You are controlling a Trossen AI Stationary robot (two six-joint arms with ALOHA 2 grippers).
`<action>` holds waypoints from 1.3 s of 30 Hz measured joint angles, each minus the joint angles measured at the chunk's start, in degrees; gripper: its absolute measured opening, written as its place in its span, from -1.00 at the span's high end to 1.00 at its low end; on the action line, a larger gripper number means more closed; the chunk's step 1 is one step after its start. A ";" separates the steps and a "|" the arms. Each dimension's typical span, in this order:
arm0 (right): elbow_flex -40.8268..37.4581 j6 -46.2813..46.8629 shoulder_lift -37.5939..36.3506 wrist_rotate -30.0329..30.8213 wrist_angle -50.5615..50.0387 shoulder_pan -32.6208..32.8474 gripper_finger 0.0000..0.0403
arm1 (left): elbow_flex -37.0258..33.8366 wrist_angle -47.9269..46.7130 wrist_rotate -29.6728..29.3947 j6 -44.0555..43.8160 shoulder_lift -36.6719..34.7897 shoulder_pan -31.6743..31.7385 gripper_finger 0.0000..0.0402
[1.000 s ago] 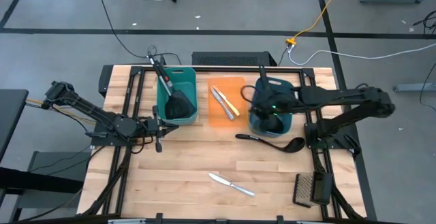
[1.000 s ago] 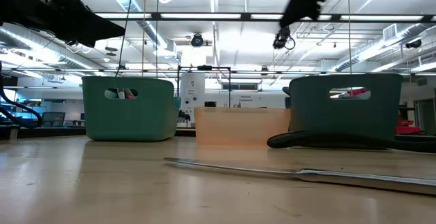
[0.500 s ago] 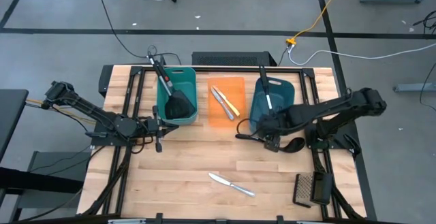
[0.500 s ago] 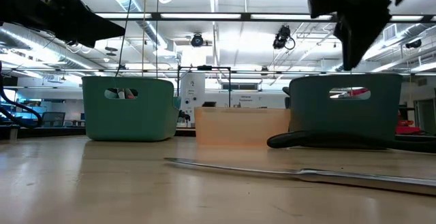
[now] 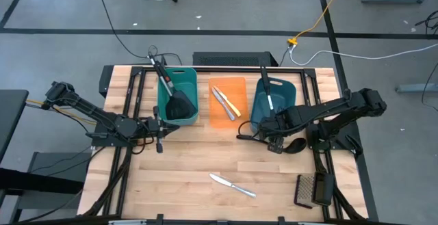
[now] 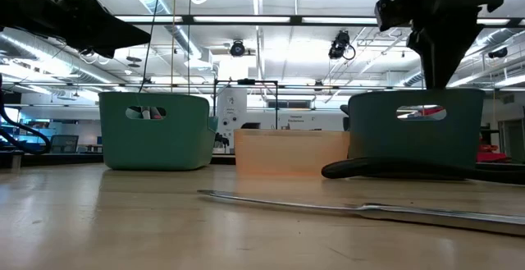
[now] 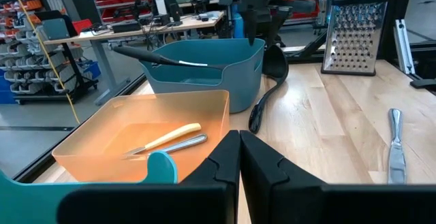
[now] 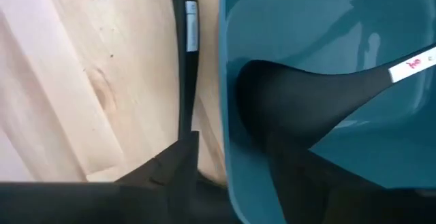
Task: Pick & Place Kitchen Items
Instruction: Adjust the dark blue bin, then put the black serving spoon into the dark blue bin
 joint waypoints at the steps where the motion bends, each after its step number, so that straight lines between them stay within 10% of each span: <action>1: 0.00 -0.33 0.00 0.01 0.00 0.01 0.15 | 0.00 0.00 0.00 0.00 0.00 0.00 0.92; 23: -7.96 -2.04 0.04 -0.25 -0.58 -0.59 0.96 | 0.00 0.02 0.00 -0.02 -0.02 0.01 0.92; 39: -7.96 -0.36 0.02 1.18 -0.93 -0.58 0.19 | 0.00 0.00 0.02 -0.02 0.00 0.00 0.92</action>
